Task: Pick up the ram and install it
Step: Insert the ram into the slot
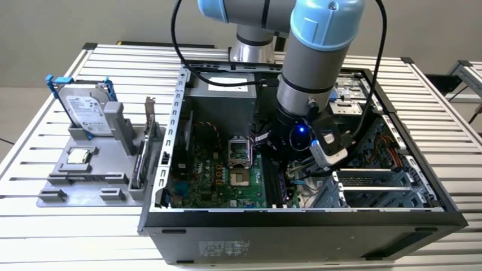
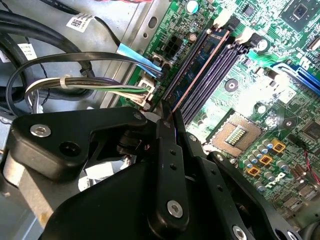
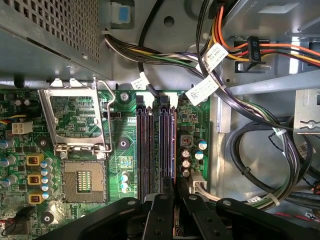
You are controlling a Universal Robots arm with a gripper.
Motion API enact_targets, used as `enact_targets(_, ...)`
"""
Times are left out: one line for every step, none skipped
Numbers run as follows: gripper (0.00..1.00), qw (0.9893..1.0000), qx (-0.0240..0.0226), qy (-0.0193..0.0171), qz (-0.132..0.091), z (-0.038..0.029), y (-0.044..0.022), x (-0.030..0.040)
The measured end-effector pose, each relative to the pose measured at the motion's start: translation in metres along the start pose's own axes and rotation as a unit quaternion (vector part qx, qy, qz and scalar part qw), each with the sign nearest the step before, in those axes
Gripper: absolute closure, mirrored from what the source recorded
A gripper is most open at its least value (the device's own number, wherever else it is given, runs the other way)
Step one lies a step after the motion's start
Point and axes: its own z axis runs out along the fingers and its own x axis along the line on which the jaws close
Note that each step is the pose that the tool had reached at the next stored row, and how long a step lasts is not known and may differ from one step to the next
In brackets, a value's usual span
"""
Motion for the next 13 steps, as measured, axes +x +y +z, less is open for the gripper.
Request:
enact_targets(1.00,1.0000,0.0000,0.0000,0.000,0.0000,0.0000,0.0000)
enact_targets(1.00,1.0000,0.0000,0.0001,0.000,0.0000,0.0000,0.0000)
enact_targets(1.00,1.0000,0.0000,0.0001,0.000,0.0000,0.0000,0.0000)
enact_targets(1.00,1.0000,0.0000,0.0001,0.000,0.0000,0.0000,0.0000)
enact_targets(1.00,1.0000,0.0000,0.0001,0.000,0.0000,0.0000,0.0000)
enact_targets(1.00,1.0000,0.0000,0.0001,0.000,0.0000,0.0000,0.0000)
enact_targets(1.00,1.0000,0.0000,0.0001,0.000,0.0001,0.0000,0.0000)
enact_targets(1.00,1.0000,0.0000,0.0001,0.000,0.0001,0.0000,0.0000)
enact_targets(1.00,1.0000,0.0000,0.0001,0.000,0.0002,0.0000,0.0000)
enact_targets(1.00,1.0000,-0.0001,0.0001,0.000,0.0004,0.0000,0.0000)
enact_targets(1.00,1.0000,-0.0001,0.0001,0.000,0.0006,0.0000,0.0000)
enact_targets(1.00,1.0000,0.0000,0.0001,0.000,0.0009,0.0000,0.0000)
enact_targets(1.00,1.0000,0.0000,0.0001,0.000,0.0014,0.0001,0.0000)
